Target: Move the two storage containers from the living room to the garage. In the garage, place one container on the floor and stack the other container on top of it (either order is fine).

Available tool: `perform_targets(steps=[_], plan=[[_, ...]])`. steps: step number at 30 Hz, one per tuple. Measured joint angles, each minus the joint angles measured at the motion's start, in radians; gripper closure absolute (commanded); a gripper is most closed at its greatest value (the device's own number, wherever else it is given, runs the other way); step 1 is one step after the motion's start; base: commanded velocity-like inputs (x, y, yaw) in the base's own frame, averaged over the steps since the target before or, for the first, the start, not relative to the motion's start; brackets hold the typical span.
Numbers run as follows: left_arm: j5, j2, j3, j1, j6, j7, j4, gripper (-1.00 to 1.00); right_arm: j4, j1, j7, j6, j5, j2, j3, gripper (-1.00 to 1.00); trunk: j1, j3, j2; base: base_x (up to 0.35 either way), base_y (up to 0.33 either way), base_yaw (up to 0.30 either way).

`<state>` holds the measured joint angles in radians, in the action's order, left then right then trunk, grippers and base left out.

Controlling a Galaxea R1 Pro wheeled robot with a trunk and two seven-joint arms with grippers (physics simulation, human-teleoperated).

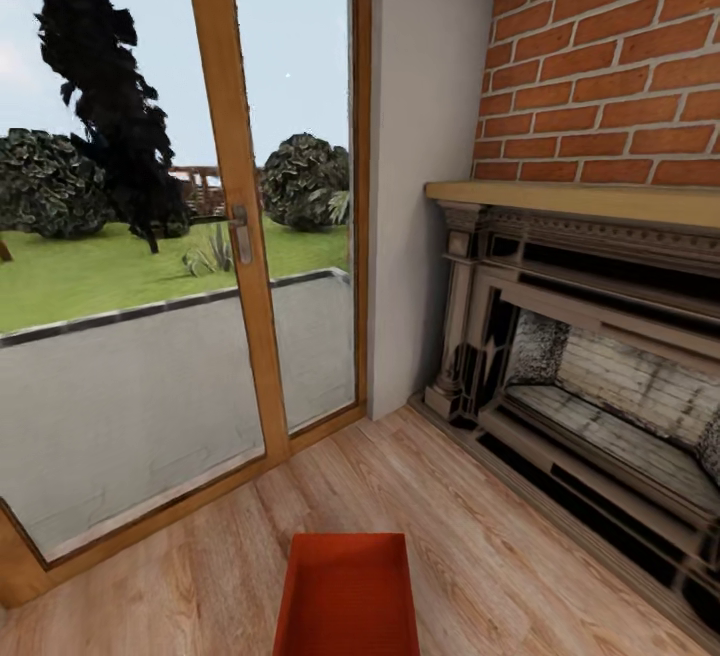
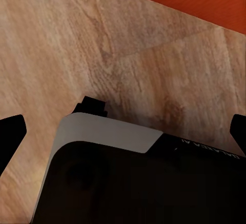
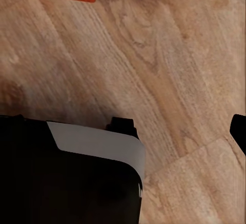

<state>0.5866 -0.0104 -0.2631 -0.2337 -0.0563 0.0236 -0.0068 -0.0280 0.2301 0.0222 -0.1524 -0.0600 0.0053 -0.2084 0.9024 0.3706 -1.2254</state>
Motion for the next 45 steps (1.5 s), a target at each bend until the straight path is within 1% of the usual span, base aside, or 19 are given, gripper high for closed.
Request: perform_targets(steps=[10,19,29,37,45], plan=[[0.000,0.000,0.000,0.000,0.000,0.000,0.000,-1.00,0.000,-0.001,0.000,0.000,0.000,0.002,0.000,-1.00,0.000,0.000,0.000,0.000,0.000,0.019],[0.000,0.000,0.000,0.000,0.000,0.000,0.000,-1.00,0.000,0.000,0.000,0.000,-0.004,0.000,0.000,-1.00,0.000,0.000,0.000,0.000,0.000,0.163],[0.000,0.000,0.000,0.000,0.000,0.000,0.000,-1.00,0.000,0.000,0.000,0.000,-0.001,0.000,0.000,-1.00,0.000,0.000,0.000,0.000,0.001,0.011],[0.000,0.000,0.000,0.000,0.000,0.000,0.000,-1.00,0.000,0.000,0.000,0.000,-0.001,-0.001,0.000,-1.00,0.000,0.000,0.000,0.000,0.109,0.001],[0.000,0.000,0.000,0.000,-0.001,0.000,0.000,-1.00,0.000,0.000,0.000,0.000,-0.004,-0.001,0.002,-1.00,0.000,0.000,0.000,0.000,0.012,0.000]])
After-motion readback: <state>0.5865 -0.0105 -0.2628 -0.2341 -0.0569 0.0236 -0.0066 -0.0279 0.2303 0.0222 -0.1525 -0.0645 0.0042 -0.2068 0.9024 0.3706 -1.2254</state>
